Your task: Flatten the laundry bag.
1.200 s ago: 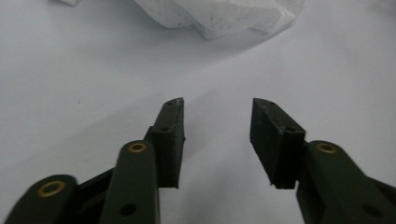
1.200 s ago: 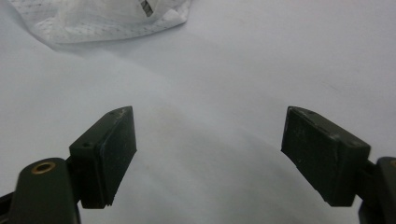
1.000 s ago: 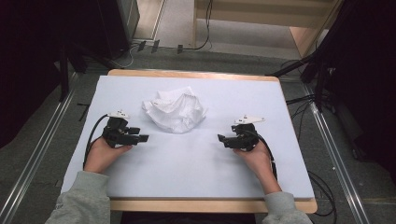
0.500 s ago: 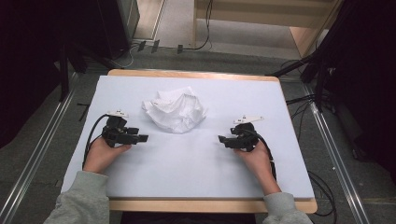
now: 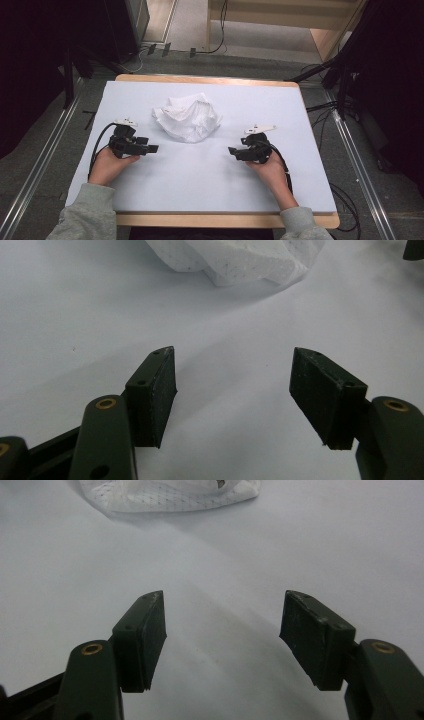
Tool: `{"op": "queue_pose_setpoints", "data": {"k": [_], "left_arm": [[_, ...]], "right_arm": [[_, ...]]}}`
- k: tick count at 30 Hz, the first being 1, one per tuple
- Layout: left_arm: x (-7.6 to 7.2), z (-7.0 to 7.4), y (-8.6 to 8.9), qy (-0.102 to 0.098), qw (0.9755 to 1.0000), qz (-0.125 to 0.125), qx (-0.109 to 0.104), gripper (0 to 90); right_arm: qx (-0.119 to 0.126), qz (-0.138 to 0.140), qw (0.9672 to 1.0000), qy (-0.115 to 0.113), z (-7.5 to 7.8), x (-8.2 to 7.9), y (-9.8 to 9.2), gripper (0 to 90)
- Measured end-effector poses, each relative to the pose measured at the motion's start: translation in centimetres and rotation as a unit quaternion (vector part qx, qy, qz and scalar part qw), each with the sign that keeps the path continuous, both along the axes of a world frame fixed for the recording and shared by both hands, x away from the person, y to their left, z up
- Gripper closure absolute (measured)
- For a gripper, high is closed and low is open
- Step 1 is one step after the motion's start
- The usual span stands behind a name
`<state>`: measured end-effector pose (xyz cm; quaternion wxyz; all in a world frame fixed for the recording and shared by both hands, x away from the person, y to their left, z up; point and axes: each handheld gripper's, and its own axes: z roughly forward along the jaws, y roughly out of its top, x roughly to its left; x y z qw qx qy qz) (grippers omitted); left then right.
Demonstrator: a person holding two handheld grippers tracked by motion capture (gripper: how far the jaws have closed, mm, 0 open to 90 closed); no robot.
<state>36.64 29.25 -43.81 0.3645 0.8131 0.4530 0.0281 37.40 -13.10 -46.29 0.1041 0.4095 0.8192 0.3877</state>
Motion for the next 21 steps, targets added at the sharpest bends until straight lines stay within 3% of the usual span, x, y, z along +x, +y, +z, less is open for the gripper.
{"op": "queue_pose_setpoints", "data": {"k": [21], "left_arm": [[-0.44, 0.08, 0.51, -0.003, 1.0000, 0.003, -0.001, 35.8]], "right_arm": [[0.004, 0.000, 0.9999, 0.013, 0.10, 0.26, 0.39, 36.9]]}}
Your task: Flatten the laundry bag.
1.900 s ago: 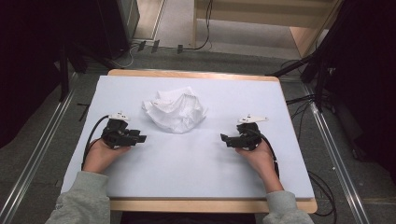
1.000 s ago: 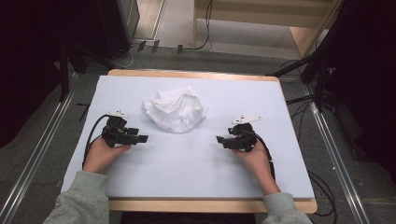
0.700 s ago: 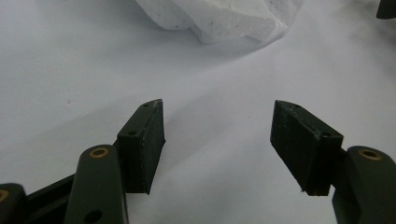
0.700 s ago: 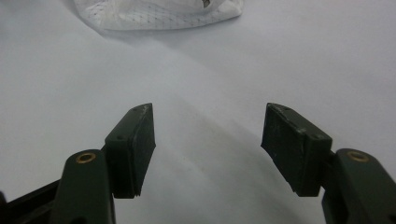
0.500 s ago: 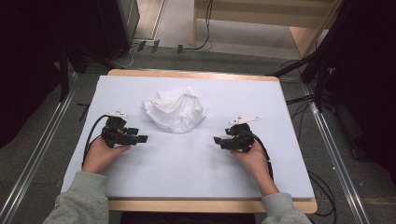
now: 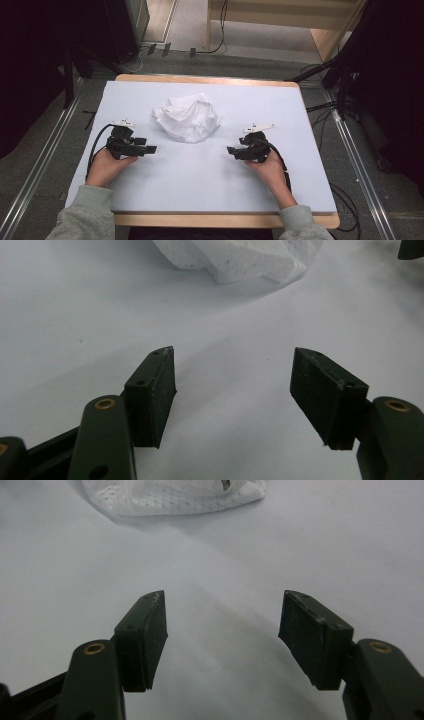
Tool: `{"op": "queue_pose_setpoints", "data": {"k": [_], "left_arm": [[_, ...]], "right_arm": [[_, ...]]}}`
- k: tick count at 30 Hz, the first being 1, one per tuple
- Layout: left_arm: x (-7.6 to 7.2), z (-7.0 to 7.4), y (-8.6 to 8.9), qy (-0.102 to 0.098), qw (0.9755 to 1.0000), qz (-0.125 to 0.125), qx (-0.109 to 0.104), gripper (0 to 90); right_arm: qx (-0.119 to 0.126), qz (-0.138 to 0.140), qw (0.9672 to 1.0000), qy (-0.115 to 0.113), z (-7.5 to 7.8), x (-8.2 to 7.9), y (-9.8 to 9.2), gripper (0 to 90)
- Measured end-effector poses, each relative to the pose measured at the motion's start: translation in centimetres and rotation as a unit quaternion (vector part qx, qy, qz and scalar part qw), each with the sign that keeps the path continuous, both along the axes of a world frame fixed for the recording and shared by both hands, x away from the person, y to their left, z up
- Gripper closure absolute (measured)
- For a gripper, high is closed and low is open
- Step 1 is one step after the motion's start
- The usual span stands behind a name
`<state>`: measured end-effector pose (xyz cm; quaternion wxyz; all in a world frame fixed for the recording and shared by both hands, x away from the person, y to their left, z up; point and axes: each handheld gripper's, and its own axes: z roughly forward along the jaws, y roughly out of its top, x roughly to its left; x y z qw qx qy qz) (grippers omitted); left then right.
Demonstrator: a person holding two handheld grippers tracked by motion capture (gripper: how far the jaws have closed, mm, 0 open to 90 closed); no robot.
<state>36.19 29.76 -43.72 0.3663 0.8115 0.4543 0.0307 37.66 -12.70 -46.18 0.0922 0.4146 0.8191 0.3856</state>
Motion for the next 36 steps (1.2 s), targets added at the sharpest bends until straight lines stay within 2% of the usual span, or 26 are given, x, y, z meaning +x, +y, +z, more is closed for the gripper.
{"op": "queue_pose_setpoints", "data": {"k": [18, 23, 25, 30, 36], "left_arm": [[-1.0, 0.1, 0.8, -0.001, 0.9999, 0.012, 0.000, 35.6], [-1.5, 0.2, 1.1, -0.002, 0.9998, 0.018, -0.001, 35.6], [-1.8, 0.2, 1.3, -0.003, 0.9997, 0.023, -0.001, 35.6], [-2.5, 0.3, 1.9, -0.005, 0.9994, 0.033, -0.002, 35.6], [-3.0, 0.2, 2.3, -0.003, 0.9992, 0.039, 0.002, 35.6]], "right_arm": [[0.009, 0.009, 0.9999, 0.008, 0.5, 0.5, 1.0, 40.7], [0.012, 0.012, 0.9998, -0.004, 1.6, 1.4, 1.6, 44.5], [0.018, 0.009, 0.9998, -0.002, 2.0, 1.8, 2.0, 45.4], [0.011, 0.018, 0.9997, -0.012, 2.8, 2.9, 3.0, 45.9], [0.021, 0.014, 0.9996, -0.011, 4.1, 4.4, 3.9, 45.1]]}}
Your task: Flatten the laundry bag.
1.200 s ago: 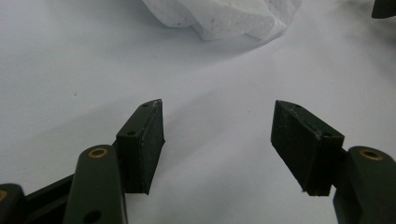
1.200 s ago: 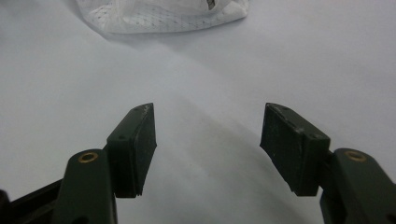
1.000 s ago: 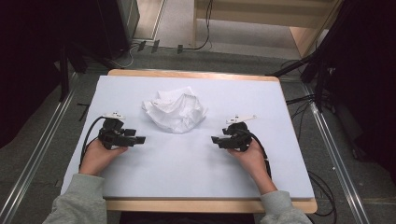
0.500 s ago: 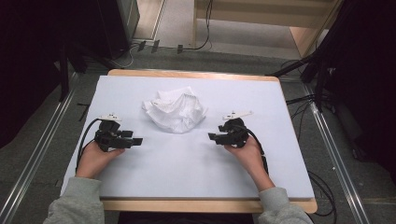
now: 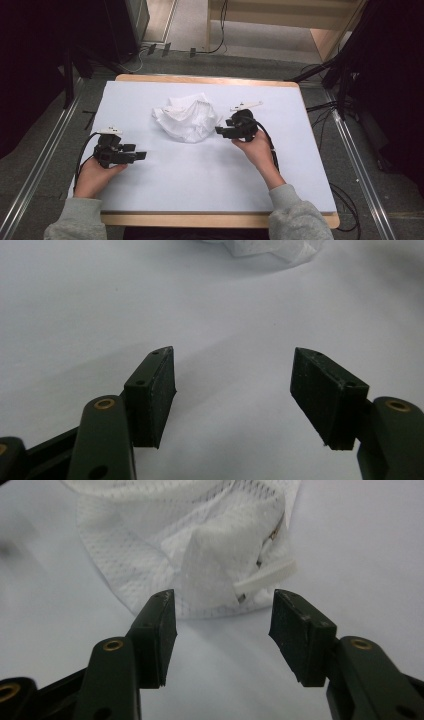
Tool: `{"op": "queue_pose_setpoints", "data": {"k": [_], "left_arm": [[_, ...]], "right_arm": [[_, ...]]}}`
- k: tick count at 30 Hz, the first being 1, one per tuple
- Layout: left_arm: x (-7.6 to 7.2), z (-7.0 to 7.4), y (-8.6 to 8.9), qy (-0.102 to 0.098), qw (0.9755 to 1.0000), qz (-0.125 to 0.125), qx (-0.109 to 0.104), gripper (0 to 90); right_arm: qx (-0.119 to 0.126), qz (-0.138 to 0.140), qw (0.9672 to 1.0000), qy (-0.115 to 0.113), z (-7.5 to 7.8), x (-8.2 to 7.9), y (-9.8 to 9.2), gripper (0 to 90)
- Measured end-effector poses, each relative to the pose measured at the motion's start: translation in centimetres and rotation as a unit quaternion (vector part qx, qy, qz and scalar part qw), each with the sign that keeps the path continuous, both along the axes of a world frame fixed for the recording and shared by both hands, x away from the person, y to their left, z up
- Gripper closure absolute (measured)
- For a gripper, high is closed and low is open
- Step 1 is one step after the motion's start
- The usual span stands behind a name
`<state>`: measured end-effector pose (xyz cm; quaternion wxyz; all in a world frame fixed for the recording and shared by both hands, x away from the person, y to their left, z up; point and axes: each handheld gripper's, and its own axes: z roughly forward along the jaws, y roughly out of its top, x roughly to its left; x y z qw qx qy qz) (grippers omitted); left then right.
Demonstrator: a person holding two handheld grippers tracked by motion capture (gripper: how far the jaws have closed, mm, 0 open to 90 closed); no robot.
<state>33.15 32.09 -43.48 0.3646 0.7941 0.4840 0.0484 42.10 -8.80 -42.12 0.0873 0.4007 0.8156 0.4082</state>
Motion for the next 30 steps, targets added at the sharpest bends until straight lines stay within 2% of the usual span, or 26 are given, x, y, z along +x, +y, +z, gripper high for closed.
{"op": "queue_pose_setpoints", "data": {"k": [4, 9, 13, 15, 18, 20, 24, 25, 26, 30], "left_arm": [[-0.2, -0.1, 0.2, 0.002, 1.0000, 0.003, 0.000, 35.6], [-0.4, 0.0, 0.3, 0.001, 1.0000, 0.004, 0.001, 35.6], [-0.4, -0.1, 0.1, 0.001, 1.0000, 0.004, 0.002, 35.6], [-0.4, -0.1, 0.1, 0.001, 1.0000, 0.003, 0.003, 35.6], [-0.4, -0.1, 0.1, 0.001, 1.0000, 0.003, 0.003, 35.6], [-0.4, -0.1, 0.1, 0.000, 1.0000, 0.004, 0.002, 35.6], [-0.4, 0.0, 0.3, -0.001, 1.0000, 0.006, 0.002, 35.7], [-0.4, 0.0, 0.3, -0.001, 1.0000, 0.006, 0.002, 35.6], [-0.4, 0.0, 0.3, -0.001, 1.0000, 0.009, -0.001, 35.7], [-0.5, 0.1, 0.5, -0.001, 0.9999, 0.013, -0.005, 35.8]], "right_arm": [[0.010, 0.003, 0.9999, -0.002, 1.0, 0.9, 0.7, 43.5], [0.004, 0.007, 0.9999, -0.010, 1.6, 1.8, 1.6, 41.7], [0.007, 0.001, 0.9999, -0.012, 1.7, 2.4, 2.1, 41.5], [-0.009, -0.003, 0.9999, -0.010, 1.4, 3.4, 2.6, 40.6], [-0.010, -0.011, 0.9999, -0.005, 1.0, 4.1, 2.9, 43.1], [-0.014, -0.011, 0.9998, 0.004, 0.6, 4.5, 3.0, 48.0], [-0.003, 0.011, 0.9997, 0.021, -0.1, 4.7, 3.1, 77.1], [-0.003, 0.011, 0.9997, 0.021, -0.1, 4.7, 3.1, 77.1], [-0.021, 0.026, 0.9993, 0.013, 0.0, 4.3, 3.3, 83.9], [-0.022, 0.048, 0.9986, -0.001, 0.6, 3.4, 3.5, 84.6]]}}
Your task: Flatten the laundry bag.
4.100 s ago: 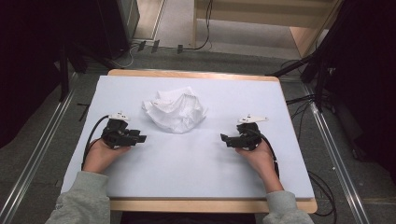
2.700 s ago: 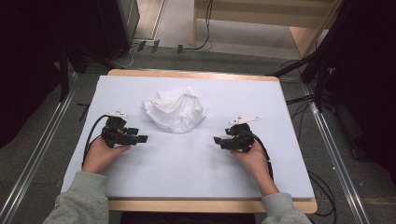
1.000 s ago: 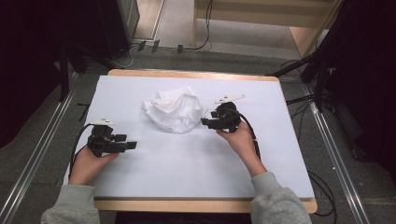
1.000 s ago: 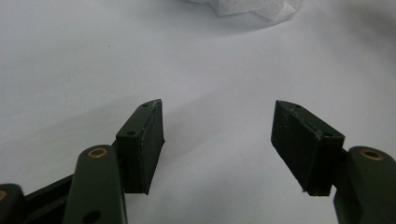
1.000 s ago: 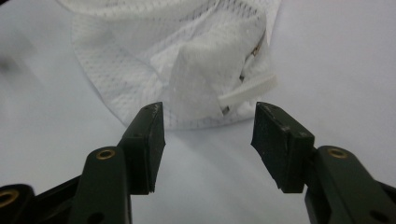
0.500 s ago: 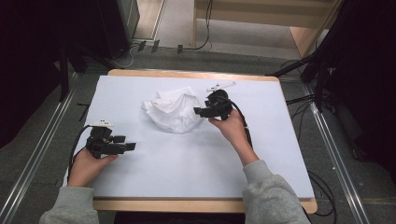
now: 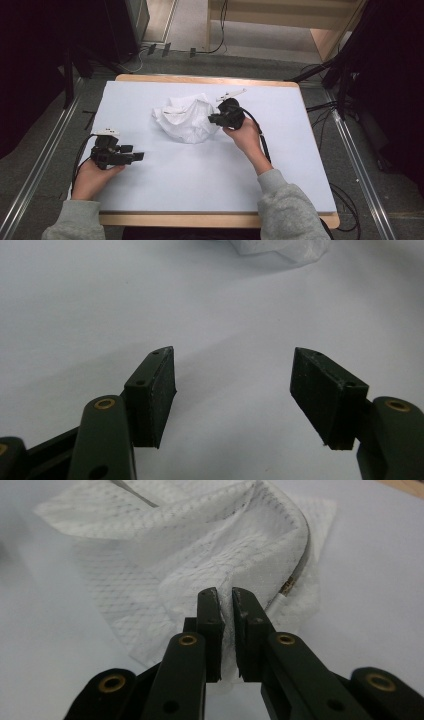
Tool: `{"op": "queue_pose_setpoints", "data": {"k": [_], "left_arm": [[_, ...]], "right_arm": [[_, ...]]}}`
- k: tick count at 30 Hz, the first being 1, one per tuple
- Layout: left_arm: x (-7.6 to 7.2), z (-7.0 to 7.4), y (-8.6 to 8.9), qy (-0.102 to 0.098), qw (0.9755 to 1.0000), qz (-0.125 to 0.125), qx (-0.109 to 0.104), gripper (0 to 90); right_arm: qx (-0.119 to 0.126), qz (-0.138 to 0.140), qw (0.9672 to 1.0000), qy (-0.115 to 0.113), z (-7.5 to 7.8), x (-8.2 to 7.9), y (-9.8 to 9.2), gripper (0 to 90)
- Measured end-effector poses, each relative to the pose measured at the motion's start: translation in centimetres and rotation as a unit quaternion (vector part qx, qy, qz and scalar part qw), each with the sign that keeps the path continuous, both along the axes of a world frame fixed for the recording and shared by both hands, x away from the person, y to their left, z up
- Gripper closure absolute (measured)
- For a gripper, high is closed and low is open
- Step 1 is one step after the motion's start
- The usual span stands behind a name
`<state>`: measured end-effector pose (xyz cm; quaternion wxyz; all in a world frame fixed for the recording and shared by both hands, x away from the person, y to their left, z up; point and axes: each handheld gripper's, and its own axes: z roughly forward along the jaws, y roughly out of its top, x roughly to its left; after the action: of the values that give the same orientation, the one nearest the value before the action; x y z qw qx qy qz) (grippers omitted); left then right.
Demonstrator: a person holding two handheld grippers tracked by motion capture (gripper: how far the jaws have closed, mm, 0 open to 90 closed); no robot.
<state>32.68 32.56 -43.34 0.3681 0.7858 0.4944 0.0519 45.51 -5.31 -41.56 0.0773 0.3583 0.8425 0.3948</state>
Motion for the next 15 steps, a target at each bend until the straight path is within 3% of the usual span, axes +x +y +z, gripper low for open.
{"op": "queue_pose_setpoints", "data": {"k": [3, 15], "left_arm": [[-0.1, 0.2, 0.2, -0.001, 1.0000, 0.003, -0.002, 35.9], [0.1, 0.7, 0.2, -0.006, 0.9999, 0.006, -0.010, 36.5]], "right_arm": [[0.005, 0.019, 0.9996, -0.022, 0.5, -1.3, 0.1, 85.2], [0.006, 0.052, 0.9977, -0.042, 1.2, -5.5, -0.8, 85.4]]}}
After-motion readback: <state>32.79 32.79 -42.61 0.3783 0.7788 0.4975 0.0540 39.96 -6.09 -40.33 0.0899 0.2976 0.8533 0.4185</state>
